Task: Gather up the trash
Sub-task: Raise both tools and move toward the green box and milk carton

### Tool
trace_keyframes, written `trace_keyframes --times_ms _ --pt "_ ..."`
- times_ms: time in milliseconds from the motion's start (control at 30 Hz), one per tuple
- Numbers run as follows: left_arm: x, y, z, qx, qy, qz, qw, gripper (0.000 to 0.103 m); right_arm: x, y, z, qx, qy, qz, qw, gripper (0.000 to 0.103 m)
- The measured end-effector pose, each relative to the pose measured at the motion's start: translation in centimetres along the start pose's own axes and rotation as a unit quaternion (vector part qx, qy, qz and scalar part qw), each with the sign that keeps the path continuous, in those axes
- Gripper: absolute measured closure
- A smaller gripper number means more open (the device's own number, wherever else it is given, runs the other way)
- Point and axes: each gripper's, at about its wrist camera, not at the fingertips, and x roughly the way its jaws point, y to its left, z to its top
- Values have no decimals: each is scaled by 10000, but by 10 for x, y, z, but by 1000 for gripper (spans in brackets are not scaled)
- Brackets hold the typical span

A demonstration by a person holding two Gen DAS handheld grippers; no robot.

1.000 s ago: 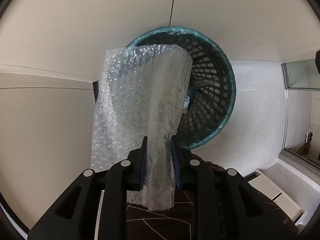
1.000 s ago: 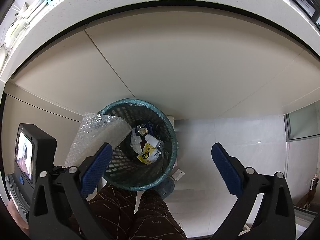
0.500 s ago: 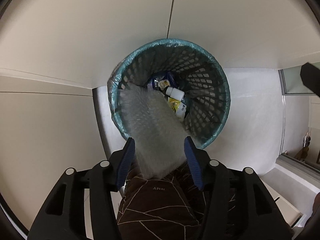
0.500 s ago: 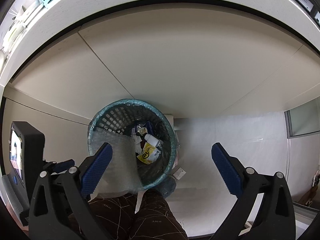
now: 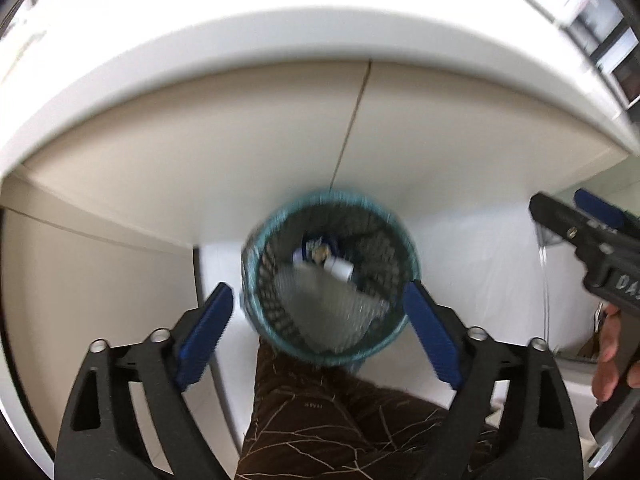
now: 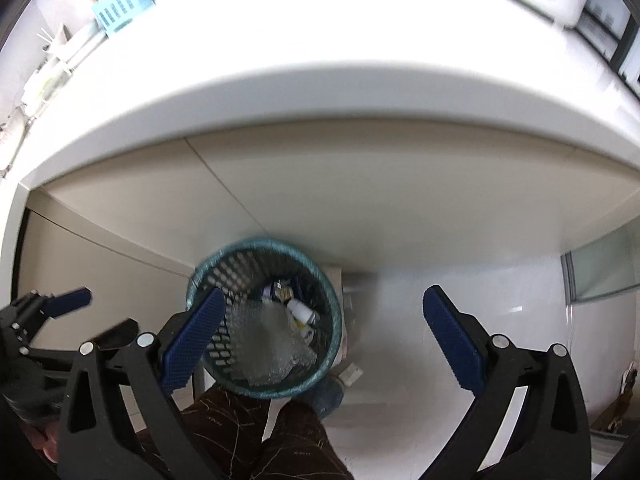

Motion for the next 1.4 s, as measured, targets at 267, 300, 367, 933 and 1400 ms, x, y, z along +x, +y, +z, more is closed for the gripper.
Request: trace_keyframes --times_ms 267,300,367,933,1400 --pt "-69 2 40 -26 -848 -188 9962 6 -60 3 45 -104 -811 113 9966 8" --pt "-72 2 46 -100 -875 -217 9959 6 -66 3 53 -90 -893 118 9959 8" --pt "-82 2 60 -91 -1007 -207 9947 6 -74 3 67 -75 -1037 109 9945 8" --pt "-125 7 195 2 -1755 -241 9842 6 -101 -16 187 117 -1792 -142 9836 8" --pt "-87 3 306 228 -1860 -238 9820 6 -61 -36 298 149 -1900 -324 9811 8"
